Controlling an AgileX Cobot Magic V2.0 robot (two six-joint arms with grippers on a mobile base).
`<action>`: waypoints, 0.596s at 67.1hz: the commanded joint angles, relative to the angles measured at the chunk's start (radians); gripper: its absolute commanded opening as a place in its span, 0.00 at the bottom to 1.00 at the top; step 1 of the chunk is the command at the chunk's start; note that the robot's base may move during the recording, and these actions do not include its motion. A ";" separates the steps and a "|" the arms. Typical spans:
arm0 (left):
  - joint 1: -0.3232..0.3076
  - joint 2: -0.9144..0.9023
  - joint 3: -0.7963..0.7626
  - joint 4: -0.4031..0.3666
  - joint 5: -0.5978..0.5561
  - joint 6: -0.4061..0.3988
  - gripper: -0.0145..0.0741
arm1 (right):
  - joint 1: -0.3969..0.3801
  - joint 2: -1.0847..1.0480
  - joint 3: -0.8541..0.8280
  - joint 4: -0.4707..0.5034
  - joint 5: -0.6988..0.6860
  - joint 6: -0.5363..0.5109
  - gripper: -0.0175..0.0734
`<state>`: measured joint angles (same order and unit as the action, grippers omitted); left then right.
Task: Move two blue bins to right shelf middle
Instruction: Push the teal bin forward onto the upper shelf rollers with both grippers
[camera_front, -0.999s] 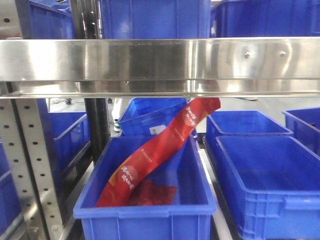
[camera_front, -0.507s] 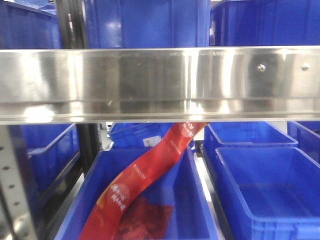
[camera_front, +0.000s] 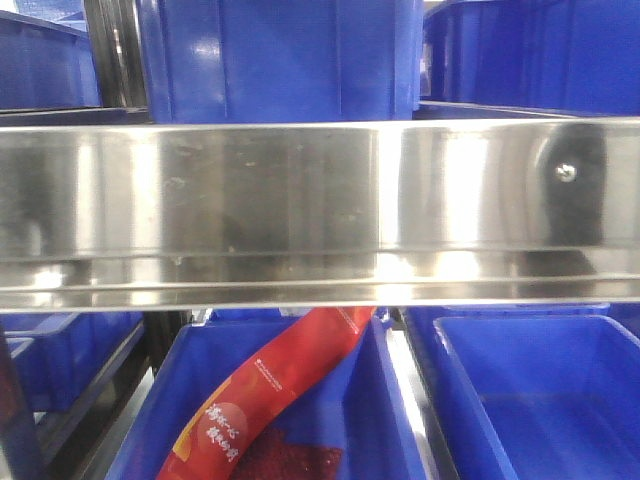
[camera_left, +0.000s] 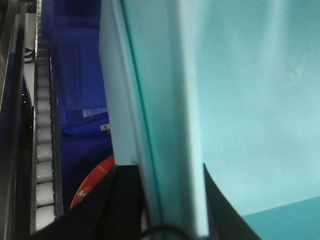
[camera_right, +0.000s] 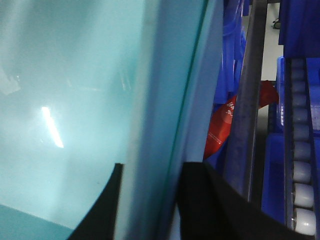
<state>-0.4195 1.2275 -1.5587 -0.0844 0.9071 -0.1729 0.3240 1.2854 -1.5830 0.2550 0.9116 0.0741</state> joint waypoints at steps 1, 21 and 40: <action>0.006 -0.021 -0.018 0.002 -0.064 0.014 0.04 | -0.012 -0.011 -0.020 -0.041 -0.083 -0.012 0.02; 0.006 -0.021 -0.018 0.002 -0.064 0.014 0.04 | -0.012 -0.011 -0.020 -0.041 -0.083 -0.012 0.02; 0.006 -0.021 -0.018 0.002 -0.064 0.014 0.04 | -0.012 -0.011 -0.020 -0.041 -0.083 -0.012 0.02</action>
<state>-0.4195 1.2275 -1.5587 -0.0844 0.9071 -0.1729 0.3240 1.2854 -1.5830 0.2550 0.9116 0.0741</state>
